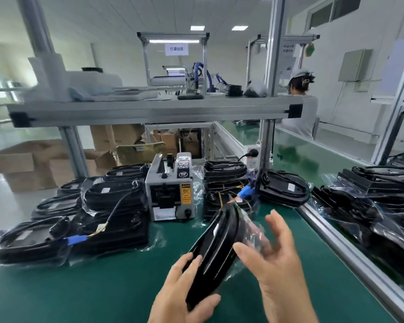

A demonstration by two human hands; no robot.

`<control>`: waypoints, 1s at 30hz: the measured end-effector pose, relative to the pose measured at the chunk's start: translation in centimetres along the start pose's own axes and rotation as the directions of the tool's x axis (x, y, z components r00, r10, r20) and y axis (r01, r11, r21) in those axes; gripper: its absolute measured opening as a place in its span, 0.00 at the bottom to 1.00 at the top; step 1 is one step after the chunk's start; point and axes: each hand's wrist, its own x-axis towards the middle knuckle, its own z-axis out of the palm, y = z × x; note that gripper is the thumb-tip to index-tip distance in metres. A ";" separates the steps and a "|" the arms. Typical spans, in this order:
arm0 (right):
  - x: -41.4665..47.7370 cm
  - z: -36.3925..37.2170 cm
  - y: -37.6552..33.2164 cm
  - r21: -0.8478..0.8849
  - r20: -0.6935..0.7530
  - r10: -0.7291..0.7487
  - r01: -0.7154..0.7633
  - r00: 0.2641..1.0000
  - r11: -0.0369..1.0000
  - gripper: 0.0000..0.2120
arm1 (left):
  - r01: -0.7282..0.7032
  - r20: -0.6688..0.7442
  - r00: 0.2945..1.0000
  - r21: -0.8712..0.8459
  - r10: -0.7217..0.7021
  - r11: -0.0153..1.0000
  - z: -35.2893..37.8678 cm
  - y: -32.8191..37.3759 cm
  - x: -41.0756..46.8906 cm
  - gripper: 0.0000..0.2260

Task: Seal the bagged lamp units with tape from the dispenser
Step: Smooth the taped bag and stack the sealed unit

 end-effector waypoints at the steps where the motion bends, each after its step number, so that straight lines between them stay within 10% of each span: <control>1: -0.2 0.9 0.5 0.059 0.024 0.003 -0.004 1.000 0.998 0.46 | 0.032 -0.059 0.998 -0.068 -0.036 0.997 -0.3 -0.2 -0.4 0.41; 10: -0.8 8.3 1.7 -0.013 0.159 0.029 -0.027 0.987 1.000 0.42 | 0.062 -0.259 0.961 -0.141 -0.097 0.988 -0.6 -0.2 -2.5 0.36; 16: -1.2 8.8 1.6 0.009 0.134 -0.021 0.020 0.991 1.000 0.37 | 0.090 0.043 0.995 0.097 -0.095 0.991 -3.5 -0.9 -2.7 0.49; 18: -1.3 7.8 1.7 -0.045 0.187 -0.054 0.064 0.981 0.997 0.38 | 0.002 0.109 0.994 0.130 -0.016 0.991 -5.2 -1.2 -1.9 0.38; 22: -1.4 6.0 2.0 -0.173 0.285 -0.112 0.166 0.952 0.971 0.39 | -0.130 -0.197 0.972 -0.019 0.124 0.991 -8.8 -2.1 1.2 0.16; 30: -1.0 5.1 0.8 -0.236 0.384 -0.093 0.195 0.918 0.952 0.35 | -0.330 -0.066 0.943 -0.059 0.326 0.942 -11.0 0.5 7.3 0.11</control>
